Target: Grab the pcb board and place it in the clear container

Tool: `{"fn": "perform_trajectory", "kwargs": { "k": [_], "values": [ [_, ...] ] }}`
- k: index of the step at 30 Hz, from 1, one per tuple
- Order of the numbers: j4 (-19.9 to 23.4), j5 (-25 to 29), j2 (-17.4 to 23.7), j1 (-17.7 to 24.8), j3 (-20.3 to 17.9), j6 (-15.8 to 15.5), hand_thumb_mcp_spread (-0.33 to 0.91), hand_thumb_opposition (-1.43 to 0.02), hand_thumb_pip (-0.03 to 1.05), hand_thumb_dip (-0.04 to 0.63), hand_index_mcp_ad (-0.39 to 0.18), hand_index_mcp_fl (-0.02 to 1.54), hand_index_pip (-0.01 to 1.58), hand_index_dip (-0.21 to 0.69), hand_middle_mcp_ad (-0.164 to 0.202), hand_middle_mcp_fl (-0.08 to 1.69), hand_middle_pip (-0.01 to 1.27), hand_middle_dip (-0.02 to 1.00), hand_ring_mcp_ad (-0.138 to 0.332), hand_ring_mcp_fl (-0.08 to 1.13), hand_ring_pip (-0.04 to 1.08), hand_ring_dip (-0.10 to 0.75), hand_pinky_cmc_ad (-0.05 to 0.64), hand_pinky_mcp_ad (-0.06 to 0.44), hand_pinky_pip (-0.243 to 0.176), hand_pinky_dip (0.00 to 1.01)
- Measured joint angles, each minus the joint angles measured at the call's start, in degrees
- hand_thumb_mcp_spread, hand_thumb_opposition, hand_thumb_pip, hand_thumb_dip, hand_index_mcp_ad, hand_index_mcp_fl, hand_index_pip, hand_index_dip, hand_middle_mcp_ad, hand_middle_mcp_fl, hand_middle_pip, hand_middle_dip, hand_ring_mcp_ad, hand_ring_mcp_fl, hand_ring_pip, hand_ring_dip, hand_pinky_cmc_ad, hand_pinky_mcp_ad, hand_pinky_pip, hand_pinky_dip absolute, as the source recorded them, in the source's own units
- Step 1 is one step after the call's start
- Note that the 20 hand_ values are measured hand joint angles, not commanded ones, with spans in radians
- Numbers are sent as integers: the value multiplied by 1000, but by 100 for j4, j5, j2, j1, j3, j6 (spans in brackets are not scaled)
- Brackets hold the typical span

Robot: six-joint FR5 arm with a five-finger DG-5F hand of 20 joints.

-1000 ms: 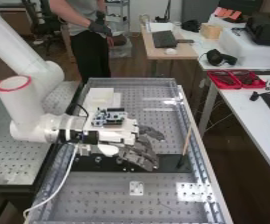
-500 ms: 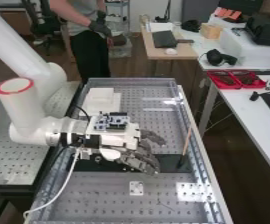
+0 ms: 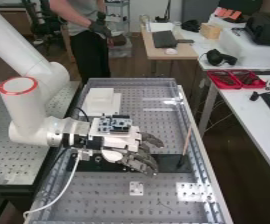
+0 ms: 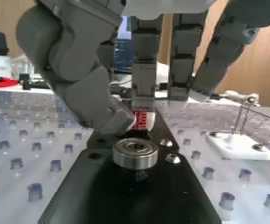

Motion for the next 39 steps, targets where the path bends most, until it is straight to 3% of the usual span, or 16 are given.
{"fn": "perform_trajectory", "kwargs": {
  "k": [9,11,39],
  "values": [
    [41,27,-16,25,-19,2,527,-920,810,396,-204,45,576,16,42,438,848,836,122,340,339,541,466,244,51,703],
    [41,33,-19,32,-17,3,524,-916,810,396,-208,56,576,16,54,433,850,843,103,374,340,543,480,248,51,703],
    [123,73,125,74,-89,-21,529,-920,810,396,-218,141,590,16,47,457,867,833,101,405,361,559,480,246,51,668]
  ]
}}
